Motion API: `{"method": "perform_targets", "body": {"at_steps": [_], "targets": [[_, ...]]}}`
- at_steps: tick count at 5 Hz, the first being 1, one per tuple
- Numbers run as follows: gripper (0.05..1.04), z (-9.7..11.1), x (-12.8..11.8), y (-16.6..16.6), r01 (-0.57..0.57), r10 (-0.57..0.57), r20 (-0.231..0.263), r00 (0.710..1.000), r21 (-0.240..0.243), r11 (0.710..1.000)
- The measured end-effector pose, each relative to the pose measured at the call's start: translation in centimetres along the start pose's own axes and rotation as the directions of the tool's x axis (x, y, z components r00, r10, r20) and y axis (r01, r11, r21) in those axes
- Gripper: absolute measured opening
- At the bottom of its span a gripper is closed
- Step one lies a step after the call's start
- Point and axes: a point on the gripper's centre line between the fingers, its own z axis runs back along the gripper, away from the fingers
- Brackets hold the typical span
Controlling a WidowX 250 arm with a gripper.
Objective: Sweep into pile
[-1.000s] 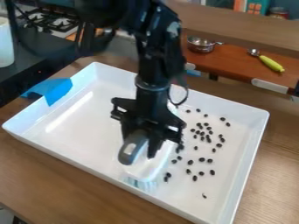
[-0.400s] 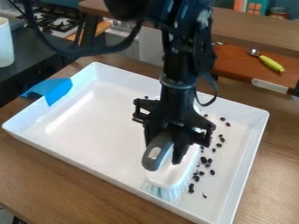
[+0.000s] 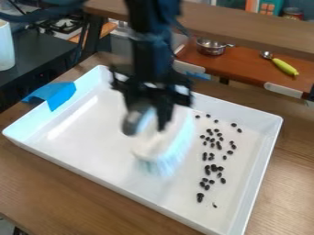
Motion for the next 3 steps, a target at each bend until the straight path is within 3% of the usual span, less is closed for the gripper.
{"method": "perform_targets", "body": {"at_steps": [2,3], "targets": [[0.498,0.9,1.9,7.8,-0.030,0.029,0.054,0.998,0.028,0.999],[0.498,-0.5,2.9,11.7,-0.051,0.049,0.047,0.998,0.049,0.997]]}}
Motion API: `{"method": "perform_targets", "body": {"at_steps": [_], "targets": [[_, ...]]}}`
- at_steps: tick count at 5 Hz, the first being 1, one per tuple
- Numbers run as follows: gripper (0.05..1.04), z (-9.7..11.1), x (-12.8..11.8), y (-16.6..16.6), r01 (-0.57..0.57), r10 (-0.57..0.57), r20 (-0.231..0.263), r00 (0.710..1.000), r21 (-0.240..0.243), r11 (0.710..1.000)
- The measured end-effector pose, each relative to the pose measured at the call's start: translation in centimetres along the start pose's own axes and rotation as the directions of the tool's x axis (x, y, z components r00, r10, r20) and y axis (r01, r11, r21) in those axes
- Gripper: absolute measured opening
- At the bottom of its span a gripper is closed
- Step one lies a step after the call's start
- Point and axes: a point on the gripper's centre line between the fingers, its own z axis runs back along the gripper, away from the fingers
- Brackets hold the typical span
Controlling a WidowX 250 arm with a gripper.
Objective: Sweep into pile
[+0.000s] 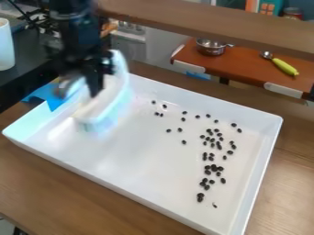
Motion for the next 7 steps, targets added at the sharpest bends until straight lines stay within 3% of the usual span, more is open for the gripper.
{"method": "perform_targets", "body": {"at_steps": [3,5,7], "targets": [[0.498,-3.0,4.1,3.7,-0.049,0.048,0.018,0.999,0.053,0.997],[0.498,-4.2,5.3,1.2,-0.013,0.012,0.017,1.000,0.102,0.995],[0.498,-5.1,5.3,-2.4,0.038,-0.039,0.008,0.999,0.116,0.993]]}}
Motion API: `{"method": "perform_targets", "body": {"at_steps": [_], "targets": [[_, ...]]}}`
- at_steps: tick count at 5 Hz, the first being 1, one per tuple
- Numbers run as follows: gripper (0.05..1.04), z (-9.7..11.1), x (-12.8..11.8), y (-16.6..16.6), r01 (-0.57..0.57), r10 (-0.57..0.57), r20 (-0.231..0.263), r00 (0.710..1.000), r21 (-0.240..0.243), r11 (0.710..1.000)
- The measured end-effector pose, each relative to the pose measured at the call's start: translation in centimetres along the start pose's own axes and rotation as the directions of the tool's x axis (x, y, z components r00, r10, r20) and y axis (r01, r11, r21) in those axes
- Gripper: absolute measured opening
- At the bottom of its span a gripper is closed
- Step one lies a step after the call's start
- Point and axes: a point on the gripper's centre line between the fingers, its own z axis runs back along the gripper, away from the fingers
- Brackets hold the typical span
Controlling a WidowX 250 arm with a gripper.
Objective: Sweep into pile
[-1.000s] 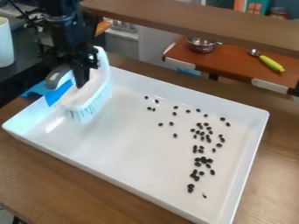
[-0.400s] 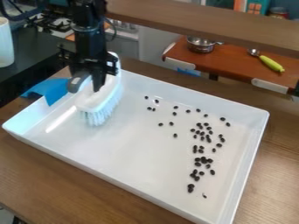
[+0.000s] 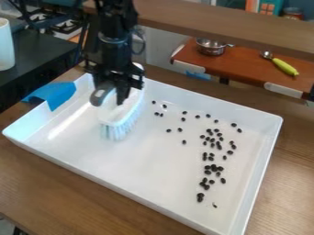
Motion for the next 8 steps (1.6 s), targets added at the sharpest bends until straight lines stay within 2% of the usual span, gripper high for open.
{"method": "perform_targets", "body": {"at_steps": [2,6,8], "targets": [[0.498,-0.3,-0.2,-3.5,0.019,-0.019,-0.012,1.000,0.010,1.000],[0.498,0.5,-2.1,-9.7,0.098,-0.100,-0.051,0.994,-0.042,0.994],[0.498,1.6,-1.8,-12.8,0.137,-0.138,-0.028,0.990,-0.059,0.989]]}}
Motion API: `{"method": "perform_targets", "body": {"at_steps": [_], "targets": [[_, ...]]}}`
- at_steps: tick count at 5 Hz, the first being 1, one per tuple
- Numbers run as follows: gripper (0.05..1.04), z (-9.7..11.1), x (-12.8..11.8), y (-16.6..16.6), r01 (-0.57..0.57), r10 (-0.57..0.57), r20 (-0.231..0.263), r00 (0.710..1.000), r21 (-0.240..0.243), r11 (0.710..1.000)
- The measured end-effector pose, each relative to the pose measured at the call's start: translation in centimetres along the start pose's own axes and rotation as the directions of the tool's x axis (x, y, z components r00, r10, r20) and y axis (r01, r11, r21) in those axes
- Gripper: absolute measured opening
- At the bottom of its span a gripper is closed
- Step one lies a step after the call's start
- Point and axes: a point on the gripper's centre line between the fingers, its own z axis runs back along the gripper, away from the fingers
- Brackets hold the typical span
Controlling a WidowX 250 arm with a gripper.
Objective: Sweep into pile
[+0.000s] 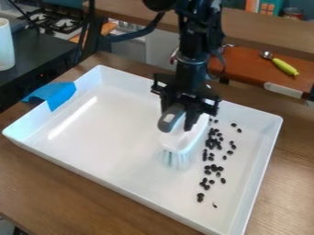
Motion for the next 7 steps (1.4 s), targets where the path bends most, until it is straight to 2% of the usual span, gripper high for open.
{"method": "perform_targets", "body": {"at_steps": [3,5,6,7], "targets": [[0.498,0.5,-0.3,-4.1,0.066,-0.065,0.017,0.998,-0.032,0.997],[0.498,1.1,-0.9,-3.9,0.080,-0.079,0.015,0.997,-0.057,0.995],[0.498,4.2,-0.6,-0.2,0.018,-0.010,0.079,0.997,-0.101,0.995],[0.498,5.4,-0.8,5.0,-0.072,0.083,0.094,0.992,-0.113,0.991]]}}
